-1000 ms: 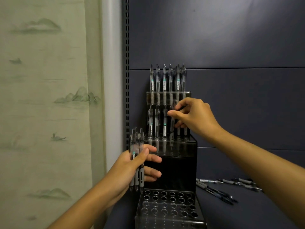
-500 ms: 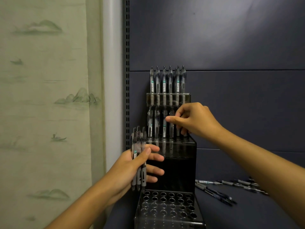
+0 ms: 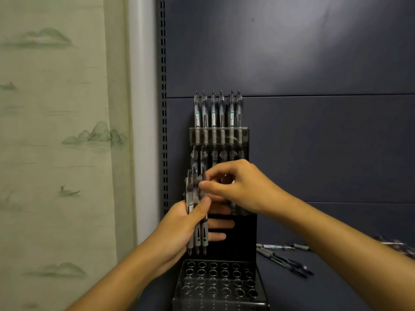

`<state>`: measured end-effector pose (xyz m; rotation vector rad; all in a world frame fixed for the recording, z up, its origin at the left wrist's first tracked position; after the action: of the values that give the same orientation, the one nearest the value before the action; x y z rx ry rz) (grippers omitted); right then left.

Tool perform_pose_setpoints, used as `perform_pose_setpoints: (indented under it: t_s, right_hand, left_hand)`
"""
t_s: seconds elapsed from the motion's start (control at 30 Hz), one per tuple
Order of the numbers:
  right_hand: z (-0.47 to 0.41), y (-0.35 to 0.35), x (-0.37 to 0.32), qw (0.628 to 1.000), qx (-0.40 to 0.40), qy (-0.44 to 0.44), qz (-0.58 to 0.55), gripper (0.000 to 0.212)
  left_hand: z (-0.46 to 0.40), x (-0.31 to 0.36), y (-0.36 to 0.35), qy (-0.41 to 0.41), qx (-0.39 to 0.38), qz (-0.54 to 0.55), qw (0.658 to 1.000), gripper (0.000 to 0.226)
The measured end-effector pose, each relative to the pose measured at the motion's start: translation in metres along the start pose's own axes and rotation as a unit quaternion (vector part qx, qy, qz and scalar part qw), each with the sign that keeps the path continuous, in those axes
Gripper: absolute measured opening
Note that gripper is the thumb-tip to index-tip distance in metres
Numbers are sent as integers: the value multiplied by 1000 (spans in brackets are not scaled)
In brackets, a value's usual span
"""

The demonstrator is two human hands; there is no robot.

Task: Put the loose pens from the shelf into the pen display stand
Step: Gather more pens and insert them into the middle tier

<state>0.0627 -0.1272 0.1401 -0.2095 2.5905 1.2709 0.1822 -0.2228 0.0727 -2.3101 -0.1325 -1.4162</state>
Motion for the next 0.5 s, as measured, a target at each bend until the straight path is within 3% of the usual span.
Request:
perform_pose_setpoints:
  t_s: [0.23, 0.33, 0.5]
  right_hand:
    - [-14, 27, 3, 980, 122, -62, -144, 12]
    - [-21, 42, 7, 974, 166, -74, -136, 8]
    - [-26, 60, 27, 959, 231, -121, -113, 20]
  left_hand:
    - [1, -7, 10, 29, 17, 10, 999, 42]
    - [3, -7, 15, 32, 13, -4, 999, 43]
    - [4, -4, 20, 31, 20, -10, 999, 40]
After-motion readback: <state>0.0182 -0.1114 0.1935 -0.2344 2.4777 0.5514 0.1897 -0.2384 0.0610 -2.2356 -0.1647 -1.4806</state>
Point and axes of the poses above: each hand's wrist, its own z-axis away from the middle knuckle, its own y-axis out of the back of the hand, x = y × z, the point moved 1 cm from there along -z, towards the middle knuckle, and after that the axes turned 14 degrees about z, right-handed, at the moved point
